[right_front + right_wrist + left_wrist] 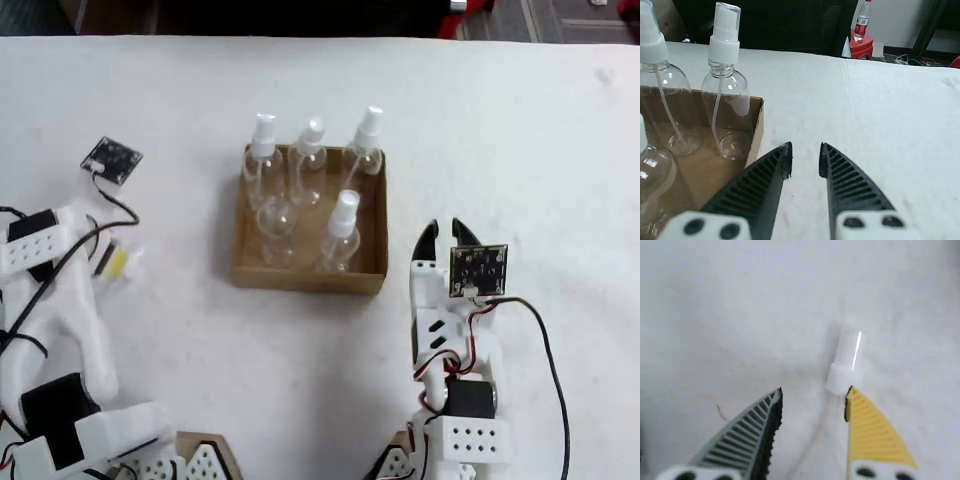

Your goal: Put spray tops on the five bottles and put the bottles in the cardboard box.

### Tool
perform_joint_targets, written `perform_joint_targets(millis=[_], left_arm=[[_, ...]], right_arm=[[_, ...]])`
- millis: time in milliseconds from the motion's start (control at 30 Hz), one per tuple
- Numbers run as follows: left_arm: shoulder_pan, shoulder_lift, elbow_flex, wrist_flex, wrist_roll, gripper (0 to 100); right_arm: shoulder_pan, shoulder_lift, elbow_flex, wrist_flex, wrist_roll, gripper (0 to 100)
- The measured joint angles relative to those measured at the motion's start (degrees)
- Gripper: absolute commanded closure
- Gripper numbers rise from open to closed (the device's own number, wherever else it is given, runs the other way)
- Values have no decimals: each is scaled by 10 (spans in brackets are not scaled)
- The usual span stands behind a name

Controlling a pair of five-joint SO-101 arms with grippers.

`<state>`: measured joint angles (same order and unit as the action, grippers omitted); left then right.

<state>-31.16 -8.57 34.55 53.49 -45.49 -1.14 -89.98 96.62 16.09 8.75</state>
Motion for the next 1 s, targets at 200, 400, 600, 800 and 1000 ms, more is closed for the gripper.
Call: perform_joint_targets(millis=[200, 400, 600, 800, 1000], left_arm=[[34, 5, -10, -22, -39, 807], [69, 76, -33, -31, -85, 808], [70, 202, -138, -13, -41, 824], [73, 297, -243, 61, -36, 956], [76, 309, -265, 75, -36, 977]], right_arm=[[0, 0, 0, 0, 0, 921], [0, 0, 0, 0, 0, 921], [0, 0, 0, 0, 0, 921], [0, 0, 0, 0, 0, 921], [0, 0, 0, 0, 0, 921]])
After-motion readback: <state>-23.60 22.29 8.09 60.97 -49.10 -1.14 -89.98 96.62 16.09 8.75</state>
